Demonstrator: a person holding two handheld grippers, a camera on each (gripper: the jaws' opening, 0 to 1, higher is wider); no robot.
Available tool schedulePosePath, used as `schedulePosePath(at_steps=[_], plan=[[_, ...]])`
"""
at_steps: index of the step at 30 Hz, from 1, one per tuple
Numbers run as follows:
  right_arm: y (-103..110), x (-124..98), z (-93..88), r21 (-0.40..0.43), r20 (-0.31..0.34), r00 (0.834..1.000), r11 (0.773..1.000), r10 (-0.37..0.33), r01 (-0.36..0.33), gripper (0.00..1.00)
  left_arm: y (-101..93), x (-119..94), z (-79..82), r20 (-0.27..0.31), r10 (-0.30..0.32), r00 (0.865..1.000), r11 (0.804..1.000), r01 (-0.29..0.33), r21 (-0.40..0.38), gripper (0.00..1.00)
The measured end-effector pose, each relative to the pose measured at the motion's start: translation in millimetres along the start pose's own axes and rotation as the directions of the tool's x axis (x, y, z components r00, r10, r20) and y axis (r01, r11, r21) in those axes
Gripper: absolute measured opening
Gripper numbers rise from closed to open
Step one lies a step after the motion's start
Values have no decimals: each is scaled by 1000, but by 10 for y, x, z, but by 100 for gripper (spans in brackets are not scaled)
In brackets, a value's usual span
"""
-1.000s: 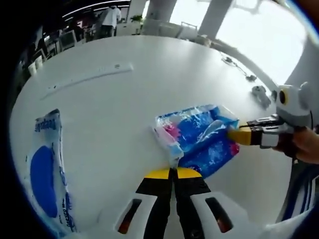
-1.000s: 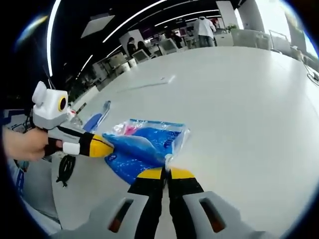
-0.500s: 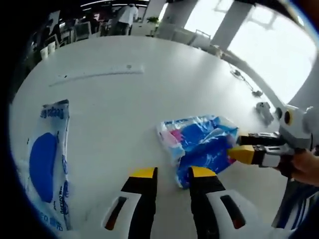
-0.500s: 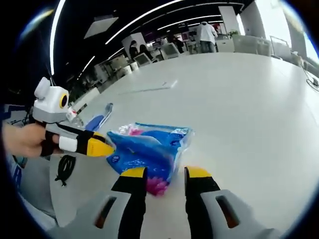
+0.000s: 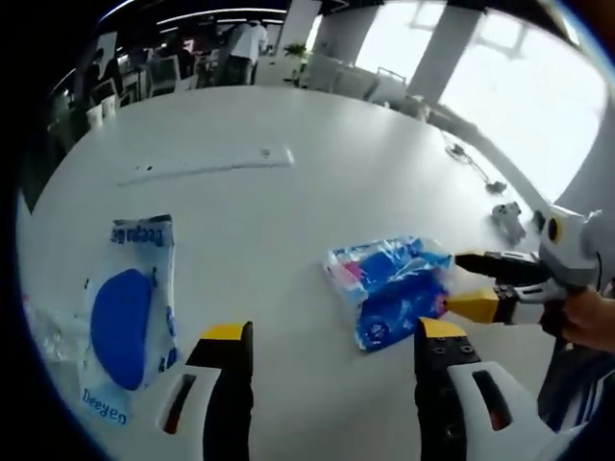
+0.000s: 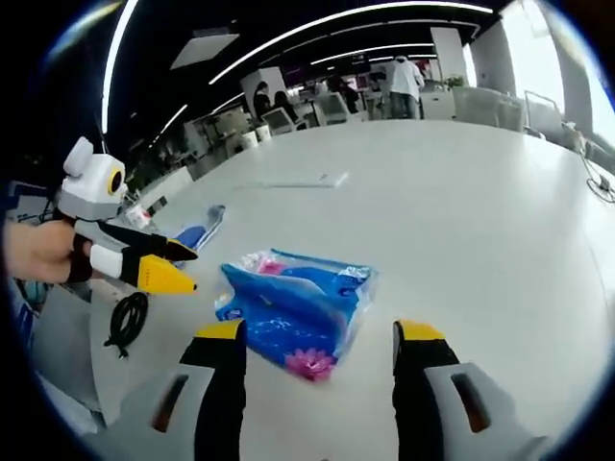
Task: Arrange the tabletop items into an orderly group along one side of the table until the central work area is clear of visible clutter.
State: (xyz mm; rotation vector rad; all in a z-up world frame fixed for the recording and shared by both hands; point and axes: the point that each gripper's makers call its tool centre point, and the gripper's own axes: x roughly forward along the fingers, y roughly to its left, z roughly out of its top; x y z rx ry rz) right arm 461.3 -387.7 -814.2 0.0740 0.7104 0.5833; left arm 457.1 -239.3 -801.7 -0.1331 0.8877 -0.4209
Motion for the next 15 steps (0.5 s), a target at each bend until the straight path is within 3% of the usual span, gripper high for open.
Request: schedulePosePath(at_steps=[15], plan=[[215,-14,184,-28,24,1000,1000,8,-7,59,275,-365,72,59,35,998,999,-34,-15,60]])
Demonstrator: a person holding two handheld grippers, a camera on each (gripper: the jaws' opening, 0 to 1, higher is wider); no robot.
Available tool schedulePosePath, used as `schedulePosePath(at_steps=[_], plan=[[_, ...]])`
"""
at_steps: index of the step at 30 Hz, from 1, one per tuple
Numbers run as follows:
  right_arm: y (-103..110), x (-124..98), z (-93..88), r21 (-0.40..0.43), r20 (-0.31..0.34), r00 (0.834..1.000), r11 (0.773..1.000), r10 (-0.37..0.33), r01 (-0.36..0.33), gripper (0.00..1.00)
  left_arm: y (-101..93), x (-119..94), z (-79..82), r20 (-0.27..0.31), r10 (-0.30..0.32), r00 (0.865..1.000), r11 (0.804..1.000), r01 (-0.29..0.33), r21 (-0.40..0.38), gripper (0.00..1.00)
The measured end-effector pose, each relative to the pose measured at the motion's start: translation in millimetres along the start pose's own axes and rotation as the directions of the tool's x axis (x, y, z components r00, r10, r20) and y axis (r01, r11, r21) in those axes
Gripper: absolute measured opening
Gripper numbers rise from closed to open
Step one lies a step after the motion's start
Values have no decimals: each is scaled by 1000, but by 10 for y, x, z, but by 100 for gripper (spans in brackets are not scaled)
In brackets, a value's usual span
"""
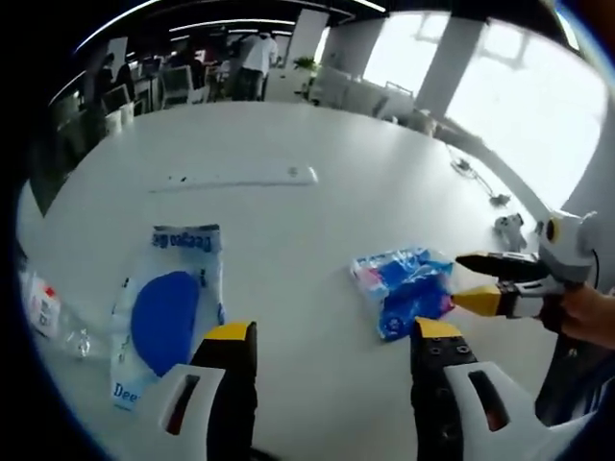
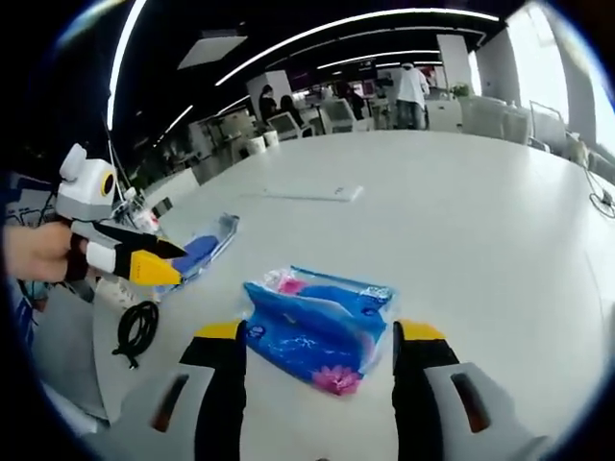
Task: Arrange the tabletop items into an orderly group along one side of the table until the central work area is clear of visible clutter.
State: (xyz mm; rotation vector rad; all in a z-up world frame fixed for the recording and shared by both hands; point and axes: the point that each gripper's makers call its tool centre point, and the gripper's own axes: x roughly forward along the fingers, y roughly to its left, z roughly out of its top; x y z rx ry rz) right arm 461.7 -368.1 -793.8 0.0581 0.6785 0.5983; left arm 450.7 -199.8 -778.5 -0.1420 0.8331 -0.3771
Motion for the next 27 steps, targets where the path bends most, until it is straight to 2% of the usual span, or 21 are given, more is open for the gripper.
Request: schedulePosePath(at_steps=[11,21,24,27], plan=[[102,48,104,-11,2,1000,1000,5,-5,58,193,-130,-115,-8,28,1000,999,-28,-30,60],[389,288,219,-55,-8,998,996,63,-63,58,571,-358,-238,-7,92,996,992,-92,-82,60],[505,393,259,-69,-15,996,994,89,-89,58,690,-426,-276,3,128,992,985,-127,-119,60],[628,502,305,-84,-19,994,990,111,-112,58,744,-487,-330,15,136,991,973,-130,-188,60]])
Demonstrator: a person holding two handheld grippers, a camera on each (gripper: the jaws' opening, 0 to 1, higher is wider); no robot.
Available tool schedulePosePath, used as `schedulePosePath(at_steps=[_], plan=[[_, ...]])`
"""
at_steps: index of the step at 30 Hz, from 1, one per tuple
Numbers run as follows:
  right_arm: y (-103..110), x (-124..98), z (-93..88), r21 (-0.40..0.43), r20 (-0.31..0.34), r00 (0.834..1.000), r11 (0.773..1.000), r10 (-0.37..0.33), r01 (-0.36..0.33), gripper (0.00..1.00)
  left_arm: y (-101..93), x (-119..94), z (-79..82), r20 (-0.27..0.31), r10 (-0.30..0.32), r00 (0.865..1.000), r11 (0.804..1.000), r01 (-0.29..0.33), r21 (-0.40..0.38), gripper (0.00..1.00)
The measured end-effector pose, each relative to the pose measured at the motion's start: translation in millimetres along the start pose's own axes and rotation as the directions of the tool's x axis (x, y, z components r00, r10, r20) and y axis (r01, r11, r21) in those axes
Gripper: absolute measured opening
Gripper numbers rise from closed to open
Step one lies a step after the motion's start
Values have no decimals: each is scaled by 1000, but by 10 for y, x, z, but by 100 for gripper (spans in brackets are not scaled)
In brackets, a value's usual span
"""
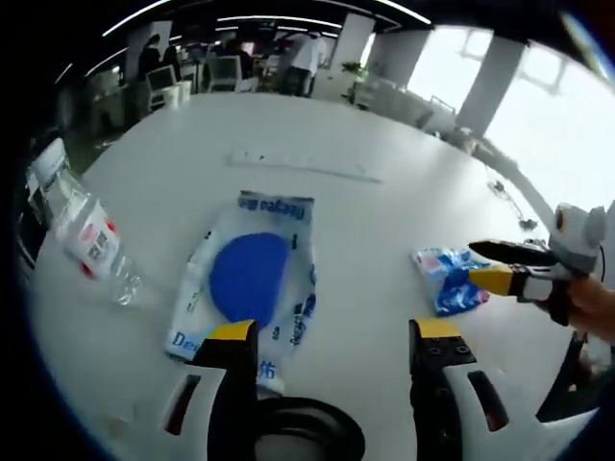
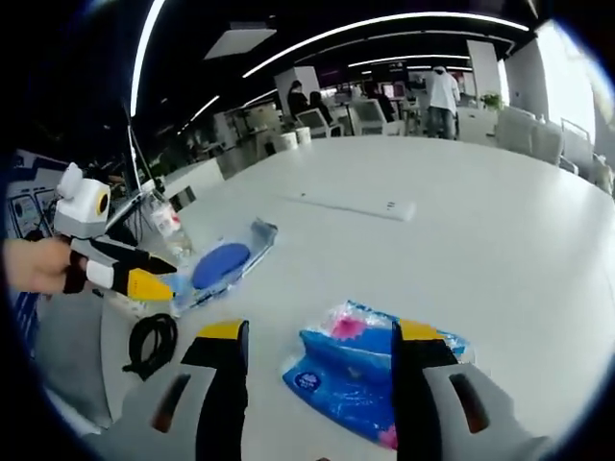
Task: Arrange the tabletop items into an orderly group along one side of the table until the central work area is clear of visible clutter.
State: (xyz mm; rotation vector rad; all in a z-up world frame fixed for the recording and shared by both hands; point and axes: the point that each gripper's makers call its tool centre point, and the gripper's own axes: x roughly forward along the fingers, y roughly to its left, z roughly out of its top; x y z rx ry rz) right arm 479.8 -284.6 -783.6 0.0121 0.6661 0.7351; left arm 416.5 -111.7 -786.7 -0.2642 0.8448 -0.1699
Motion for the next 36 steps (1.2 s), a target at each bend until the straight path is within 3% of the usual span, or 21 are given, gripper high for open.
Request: schedulePosePath(at_steps=[6,10,15,23,31,36], plan=[[237,286,120,-35,-1,999,998,54,-54,58,100,-64,-114,4,15,1000,999,-15,-52,60],[371,432,156,-50,-5,996,995,88,-88,58,194,-104,-157,15,16,1000,992,-14,-129,60],[501,591,196,-68,-12,993,990,119,-120,57,311,-142,-183,13,36,999,987,-34,-157,59],[532,736,242,-79,-36,989,986,144,-146,55,369,-124,-202,22,51,998,971,-45,-233,59],[493,844,435,-108,-27,988,982,151,-153,55,405,-68,-210,18,61,998,967,-54,-250,60],[561,945,410,-123,-43,985,977,169,-173,54,448,-42,-262,-9,68,998,963,-68,-259,59]])
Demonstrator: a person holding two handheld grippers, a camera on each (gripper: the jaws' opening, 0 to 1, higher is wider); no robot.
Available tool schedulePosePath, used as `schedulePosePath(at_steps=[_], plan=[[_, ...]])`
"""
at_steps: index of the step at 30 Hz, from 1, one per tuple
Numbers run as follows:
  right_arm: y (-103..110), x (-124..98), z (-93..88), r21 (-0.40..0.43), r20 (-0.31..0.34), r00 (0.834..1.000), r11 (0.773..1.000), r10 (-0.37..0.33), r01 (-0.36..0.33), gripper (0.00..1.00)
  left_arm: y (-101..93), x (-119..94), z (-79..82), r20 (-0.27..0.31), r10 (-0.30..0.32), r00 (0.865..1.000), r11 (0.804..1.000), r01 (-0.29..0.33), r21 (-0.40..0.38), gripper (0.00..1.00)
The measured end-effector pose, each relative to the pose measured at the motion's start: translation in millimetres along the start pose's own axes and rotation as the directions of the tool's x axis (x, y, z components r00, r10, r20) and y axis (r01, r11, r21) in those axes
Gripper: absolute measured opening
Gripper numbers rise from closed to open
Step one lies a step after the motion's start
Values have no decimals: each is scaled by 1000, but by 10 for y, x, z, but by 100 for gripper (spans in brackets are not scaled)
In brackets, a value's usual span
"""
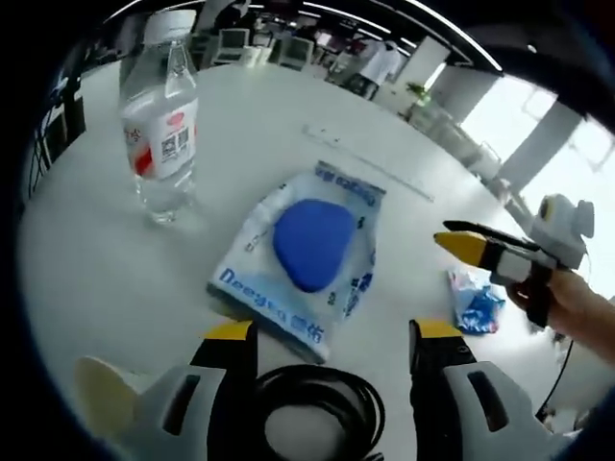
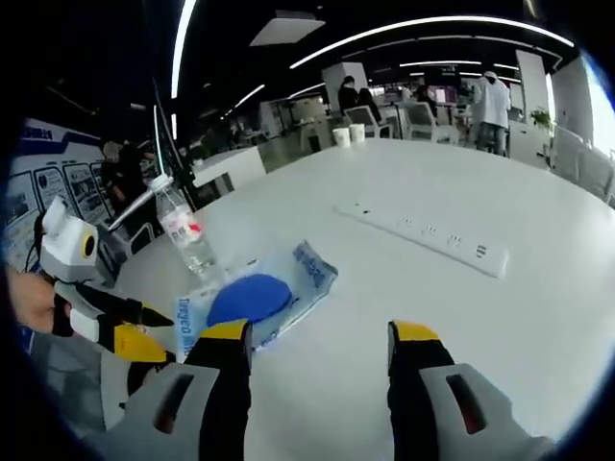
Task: Arrange the tabletop items into an orderly group along one side of the table until the central work area is clear of visible clutter.
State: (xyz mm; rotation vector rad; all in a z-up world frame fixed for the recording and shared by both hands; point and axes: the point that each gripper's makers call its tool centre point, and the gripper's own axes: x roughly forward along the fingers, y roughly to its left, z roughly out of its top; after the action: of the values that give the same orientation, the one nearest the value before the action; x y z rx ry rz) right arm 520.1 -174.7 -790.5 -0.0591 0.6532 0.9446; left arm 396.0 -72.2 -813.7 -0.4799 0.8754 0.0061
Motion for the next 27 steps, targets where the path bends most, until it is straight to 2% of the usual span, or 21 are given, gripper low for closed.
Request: schedulePosePath(at_steps=[4,9,13,16,22,25,27], plan=[[65,106,7,-18,-7,1000,1000,17,-17,53,40,9,26,3,10,1000,1000,-10,-13,57],[71,245,95,32,33,999,999,23,-24,52,89,21,19,0,28,1000,999,-28,-37,56],[49,335,150,74,70,997,997,20,-25,52,80,13,-9,-9,34,999,999,-34,-25,54],[-7,412,173,133,92,996,991,6,-19,51,99,20,6,-3,48,999,997,-49,-63,52],[-73,509,211,173,125,992,985,-11,-11,48,140,64,10,-9,77,997,994,-77,-82,48],[-86,578,190,216,131,991,976,-14,-15,47,161,99,-30,-29,80,996,987,-83,-136,45],[-94,618,183,215,132,991,977,-17,-12,47,176,103,-25,-23,93,995,987,-95,-130,44]])
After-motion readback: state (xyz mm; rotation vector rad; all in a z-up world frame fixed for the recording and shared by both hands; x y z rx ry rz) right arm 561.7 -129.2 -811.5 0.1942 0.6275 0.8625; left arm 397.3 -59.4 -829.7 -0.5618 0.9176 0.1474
